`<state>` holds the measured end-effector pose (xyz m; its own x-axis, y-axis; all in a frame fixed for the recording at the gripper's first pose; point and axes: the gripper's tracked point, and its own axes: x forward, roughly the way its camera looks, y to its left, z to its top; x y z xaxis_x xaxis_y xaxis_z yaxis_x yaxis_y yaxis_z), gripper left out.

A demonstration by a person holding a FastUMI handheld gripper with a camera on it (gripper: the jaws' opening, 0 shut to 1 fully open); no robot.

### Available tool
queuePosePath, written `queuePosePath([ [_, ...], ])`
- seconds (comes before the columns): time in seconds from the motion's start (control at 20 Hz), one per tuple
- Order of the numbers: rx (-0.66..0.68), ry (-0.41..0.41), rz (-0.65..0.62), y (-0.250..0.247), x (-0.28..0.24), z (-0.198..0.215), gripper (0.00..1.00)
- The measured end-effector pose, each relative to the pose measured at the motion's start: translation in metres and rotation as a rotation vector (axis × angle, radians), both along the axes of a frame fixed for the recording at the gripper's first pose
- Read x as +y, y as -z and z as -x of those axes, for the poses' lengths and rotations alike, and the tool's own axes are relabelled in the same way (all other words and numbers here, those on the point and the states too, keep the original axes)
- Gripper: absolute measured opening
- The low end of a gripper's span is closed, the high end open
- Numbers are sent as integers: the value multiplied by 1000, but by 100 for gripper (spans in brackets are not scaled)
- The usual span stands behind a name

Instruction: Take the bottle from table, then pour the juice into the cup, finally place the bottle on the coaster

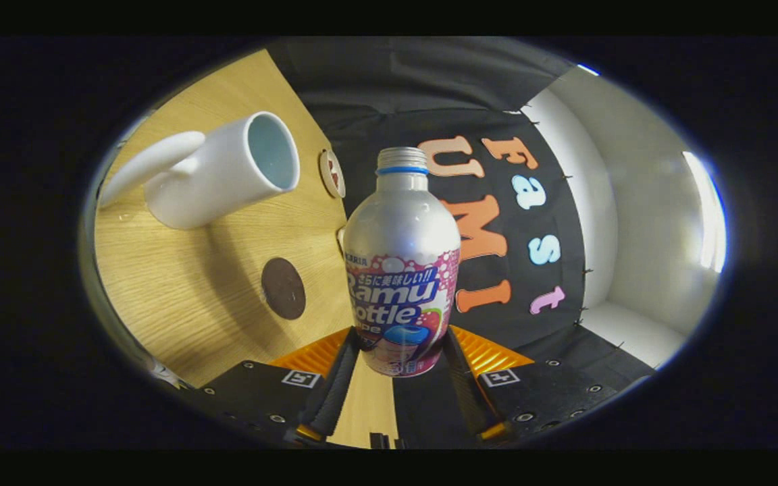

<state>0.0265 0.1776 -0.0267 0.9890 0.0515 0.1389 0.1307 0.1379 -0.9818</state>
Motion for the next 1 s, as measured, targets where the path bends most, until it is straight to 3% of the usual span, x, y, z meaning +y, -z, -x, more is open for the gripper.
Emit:
queuePosePath([
  [0.35,-12,-16,125,-1,6,0,71],
  [1.0,-27,-31,242,-6,12,2,71],
])
